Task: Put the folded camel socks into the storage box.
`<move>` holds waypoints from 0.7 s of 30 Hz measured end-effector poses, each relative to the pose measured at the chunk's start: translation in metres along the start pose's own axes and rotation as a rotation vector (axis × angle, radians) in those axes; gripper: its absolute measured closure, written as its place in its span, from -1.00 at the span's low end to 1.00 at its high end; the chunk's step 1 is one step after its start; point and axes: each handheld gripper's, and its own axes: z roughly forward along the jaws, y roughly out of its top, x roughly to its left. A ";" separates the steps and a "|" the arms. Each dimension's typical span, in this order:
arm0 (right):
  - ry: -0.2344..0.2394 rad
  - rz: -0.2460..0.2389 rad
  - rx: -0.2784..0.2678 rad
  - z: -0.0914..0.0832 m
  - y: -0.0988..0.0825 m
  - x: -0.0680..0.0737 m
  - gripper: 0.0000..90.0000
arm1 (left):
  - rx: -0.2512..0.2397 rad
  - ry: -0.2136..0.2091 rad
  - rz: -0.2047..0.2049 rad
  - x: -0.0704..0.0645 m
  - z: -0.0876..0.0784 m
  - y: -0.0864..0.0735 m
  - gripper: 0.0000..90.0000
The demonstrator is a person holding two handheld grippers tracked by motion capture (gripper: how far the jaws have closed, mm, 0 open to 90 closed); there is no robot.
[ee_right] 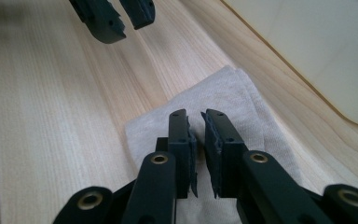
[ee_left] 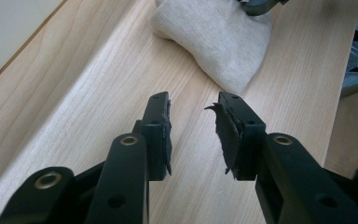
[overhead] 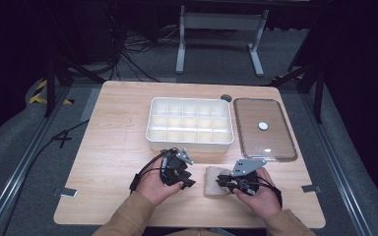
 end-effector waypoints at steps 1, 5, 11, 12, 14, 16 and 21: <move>-0.003 -0.005 0.009 0.002 0.000 -0.001 0.80 | 0.001 0.005 -0.004 0.000 0.000 -0.001 0.45; -0.006 -0.007 0.041 0.009 -0.001 -0.004 0.81 | 0.008 0.017 -0.018 0.000 -0.002 -0.006 0.44; 0.004 -0.009 0.089 0.019 -0.003 -0.008 0.80 | 0.007 0.024 -0.028 0.001 -0.003 -0.011 0.43; 0.008 -0.010 0.092 0.019 -0.003 -0.009 0.80 | 0.008 0.025 -0.029 0.002 -0.003 -0.012 0.43; 0.006 -0.014 0.096 0.018 -0.002 -0.008 0.78 | 0.010 0.024 -0.034 0.002 -0.003 -0.012 0.43; 0.005 -0.017 0.089 0.014 0.000 -0.007 0.78 | 0.014 0.023 -0.032 0.001 -0.001 -0.012 0.43; -0.024 -0.030 0.090 0.003 0.000 -0.008 0.74 | 0.029 0.016 -0.022 0.001 0.004 -0.010 0.43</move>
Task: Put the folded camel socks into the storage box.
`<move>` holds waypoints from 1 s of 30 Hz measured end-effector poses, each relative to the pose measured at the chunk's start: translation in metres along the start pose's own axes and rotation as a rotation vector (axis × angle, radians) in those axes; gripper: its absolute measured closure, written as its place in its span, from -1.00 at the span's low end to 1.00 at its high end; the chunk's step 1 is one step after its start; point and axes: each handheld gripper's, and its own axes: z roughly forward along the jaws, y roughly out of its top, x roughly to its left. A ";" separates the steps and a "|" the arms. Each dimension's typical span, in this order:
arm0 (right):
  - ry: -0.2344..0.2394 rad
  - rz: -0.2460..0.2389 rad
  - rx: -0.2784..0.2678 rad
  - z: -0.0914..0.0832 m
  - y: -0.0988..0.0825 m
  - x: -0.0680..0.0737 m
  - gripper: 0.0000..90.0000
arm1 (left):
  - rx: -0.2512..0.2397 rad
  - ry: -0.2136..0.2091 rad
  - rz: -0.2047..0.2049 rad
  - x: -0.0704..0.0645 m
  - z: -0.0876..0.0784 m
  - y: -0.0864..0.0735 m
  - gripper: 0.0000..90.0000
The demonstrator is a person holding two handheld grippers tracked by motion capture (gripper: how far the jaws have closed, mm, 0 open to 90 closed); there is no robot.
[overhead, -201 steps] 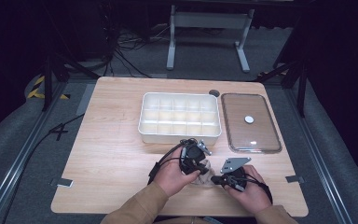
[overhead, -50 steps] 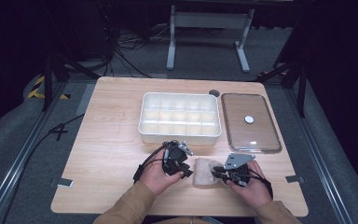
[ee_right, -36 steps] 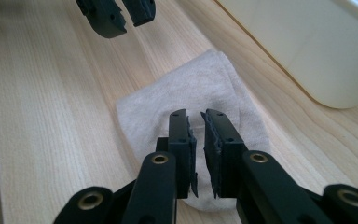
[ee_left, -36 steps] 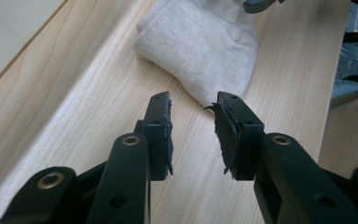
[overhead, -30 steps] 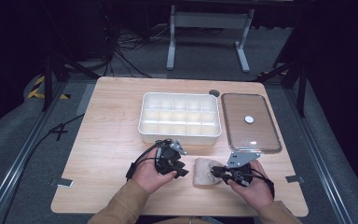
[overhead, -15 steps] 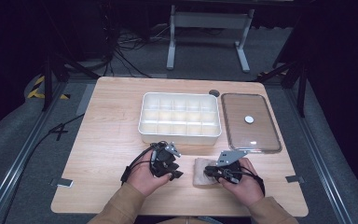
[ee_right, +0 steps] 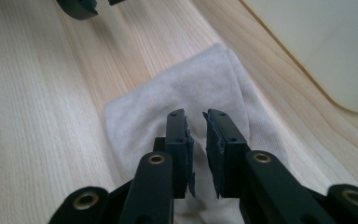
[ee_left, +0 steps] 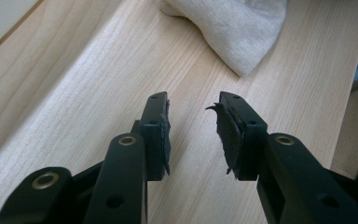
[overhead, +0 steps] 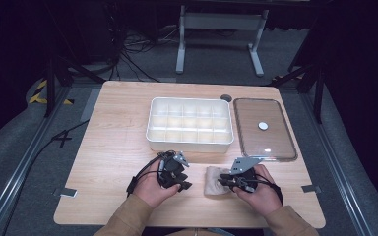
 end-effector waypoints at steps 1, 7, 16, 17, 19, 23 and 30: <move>-0.006 0.004 0.008 0.000 -0.002 -0.001 0.73 | -0.001 -0.001 0.001 0.000 0.002 0.001 0.43; 0.004 0.007 0.031 0.008 -0.009 -0.003 0.72 | 0.011 -0.010 0.007 0.000 0.007 0.002 0.41; 0.085 -0.025 0.030 0.015 -0.004 0.006 0.75 | 0.040 -0.043 0.042 -0.003 0.017 0.004 0.41; 0.085 -0.025 0.030 0.015 -0.004 0.006 0.75 | 0.040 -0.043 0.042 -0.003 0.017 0.004 0.42; 0.101 -0.024 0.027 0.016 -0.002 0.012 0.75 | 0.051 -0.056 0.059 -0.006 0.019 0.006 0.42; 0.099 -0.029 0.026 0.017 -0.001 0.017 0.75 | 0.065 -0.063 0.081 -0.009 0.024 0.008 0.46; 0.098 -0.015 0.001 0.016 -0.004 0.016 0.78 | 0.109 -0.042 0.127 -0.011 0.031 0.010 0.78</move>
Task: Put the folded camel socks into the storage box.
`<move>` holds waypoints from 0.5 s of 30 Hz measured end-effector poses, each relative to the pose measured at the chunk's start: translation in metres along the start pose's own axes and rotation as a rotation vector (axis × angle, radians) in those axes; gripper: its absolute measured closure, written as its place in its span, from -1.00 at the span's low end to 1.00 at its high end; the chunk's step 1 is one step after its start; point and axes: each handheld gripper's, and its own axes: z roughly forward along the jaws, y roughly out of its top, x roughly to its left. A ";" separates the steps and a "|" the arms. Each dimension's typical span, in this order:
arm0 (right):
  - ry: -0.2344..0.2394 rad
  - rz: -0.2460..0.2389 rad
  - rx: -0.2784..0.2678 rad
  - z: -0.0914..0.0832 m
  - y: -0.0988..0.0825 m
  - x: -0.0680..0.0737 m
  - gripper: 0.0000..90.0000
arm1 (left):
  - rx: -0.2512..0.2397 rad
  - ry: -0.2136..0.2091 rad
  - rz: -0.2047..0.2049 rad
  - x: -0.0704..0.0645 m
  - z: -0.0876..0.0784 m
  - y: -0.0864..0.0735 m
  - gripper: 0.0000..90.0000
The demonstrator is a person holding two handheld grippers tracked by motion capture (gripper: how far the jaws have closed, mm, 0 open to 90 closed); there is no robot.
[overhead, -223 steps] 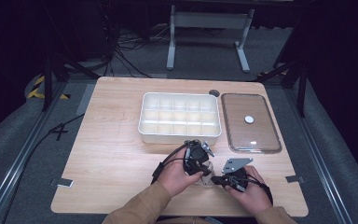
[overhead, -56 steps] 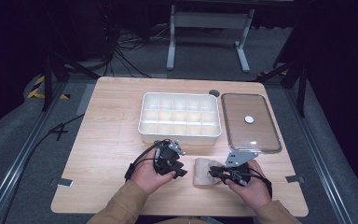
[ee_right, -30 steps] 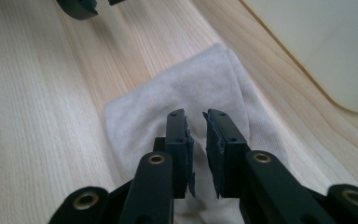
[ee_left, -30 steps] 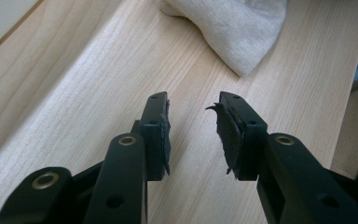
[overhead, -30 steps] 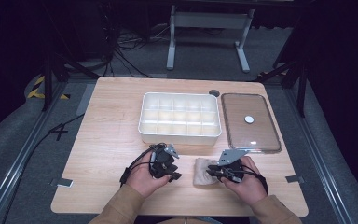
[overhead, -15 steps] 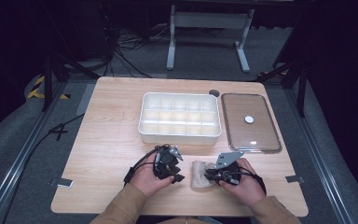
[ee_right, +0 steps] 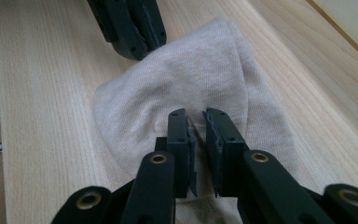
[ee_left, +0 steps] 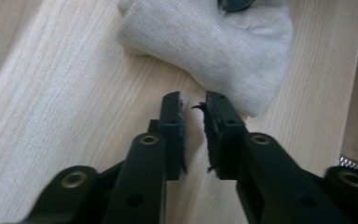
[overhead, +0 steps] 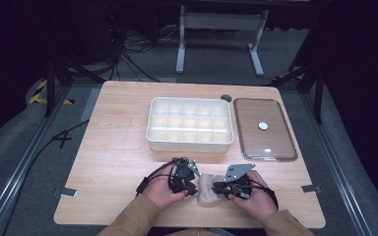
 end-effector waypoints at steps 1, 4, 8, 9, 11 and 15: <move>-0.004 0.001 -0.001 0.000 0.000 0.001 0.79 | -0.003 0.002 -0.002 0.000 0.001 0.000 0.83; -0.008 0.008 -0.004 0.000 -0.001 0.001 0.79 | -0.005 0.014 0.003 -0.002 0.003 0.003 0.90; -0.016 0.024 -0.009 -0.001 -0.002 0.002 0.79 | 0.001 0.018 0.012 -0.003 0.004 0.007 0.93; -0.016 0.025 -0.009 -0.001 -0.002 0.002 0.79 | -0.009 0.022 0.012 -0.003 0.005 0.007 0.93; -0.022 0.032 -0.011 -0.001 -0.003 0.003 0.80 | -0.010 0.025 0.014 -0.004 0.006 0.008 0.93; -0.025 0.044 -0.016 -0.001 -0.004 0.003 0.80 | -0.039 0.031 0.038 -0.006 0.004 0.010 0.93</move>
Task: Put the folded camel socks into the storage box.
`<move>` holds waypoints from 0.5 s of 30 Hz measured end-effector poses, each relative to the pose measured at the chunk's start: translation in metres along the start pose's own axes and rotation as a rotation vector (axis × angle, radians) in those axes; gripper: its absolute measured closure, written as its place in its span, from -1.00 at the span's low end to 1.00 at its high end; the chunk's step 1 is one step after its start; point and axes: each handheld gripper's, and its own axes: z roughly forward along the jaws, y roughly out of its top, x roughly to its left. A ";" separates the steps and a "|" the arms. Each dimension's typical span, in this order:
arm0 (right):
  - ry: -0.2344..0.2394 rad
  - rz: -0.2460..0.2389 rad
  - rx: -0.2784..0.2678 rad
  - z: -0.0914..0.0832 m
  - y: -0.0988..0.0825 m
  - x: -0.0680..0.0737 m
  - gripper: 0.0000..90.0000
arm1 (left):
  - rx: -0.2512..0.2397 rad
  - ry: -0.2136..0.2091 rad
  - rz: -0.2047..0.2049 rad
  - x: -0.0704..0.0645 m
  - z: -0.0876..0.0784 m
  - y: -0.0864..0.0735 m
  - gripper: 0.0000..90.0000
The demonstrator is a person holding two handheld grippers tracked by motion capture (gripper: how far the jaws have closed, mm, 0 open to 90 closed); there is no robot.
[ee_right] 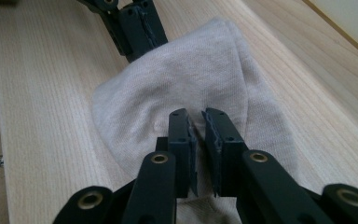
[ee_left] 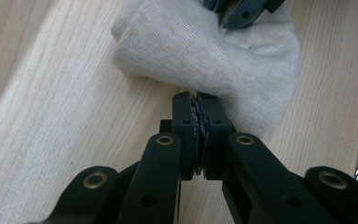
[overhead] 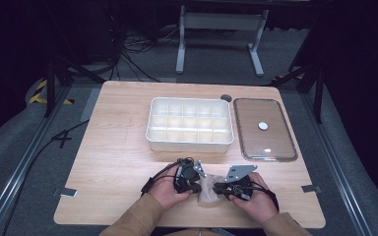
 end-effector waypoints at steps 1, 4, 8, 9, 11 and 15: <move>-0.001 0.002 0.000 0.000 0.000 0.000 0.80 | -0.003 -0.003 -0.006 -0.001 -0.001 0.001 0.93; -0.004 0.004 0.000 0.000 0.000 0.000 0.80 | -0.023 0.001 0.008 -0.002 -0.004 0.003 0.92; -0.005 0.008 -0.006 0.000 -0.001 0.001 0.80 | -0.036 0.012 0.031 -0.005 -0.003 0.006 0.90; -0.005 0.009 -0.007 0.000 -0.001 0.001 0.80 | -0.027 0.012 0.040 -0.006 -0.003 0.008 0.90; -0.006 0.013 -0.011 0.000 -0.002 0.000 0.80 | -0.042 0.013 0.043 -0.006 -0.003 0.009 0.89; 0.005 0.030 -0.028 0.000 -0.004 -0.002 0.80 | -0.046 0.012 0.053 -0.007 -0.004 0.012 0.86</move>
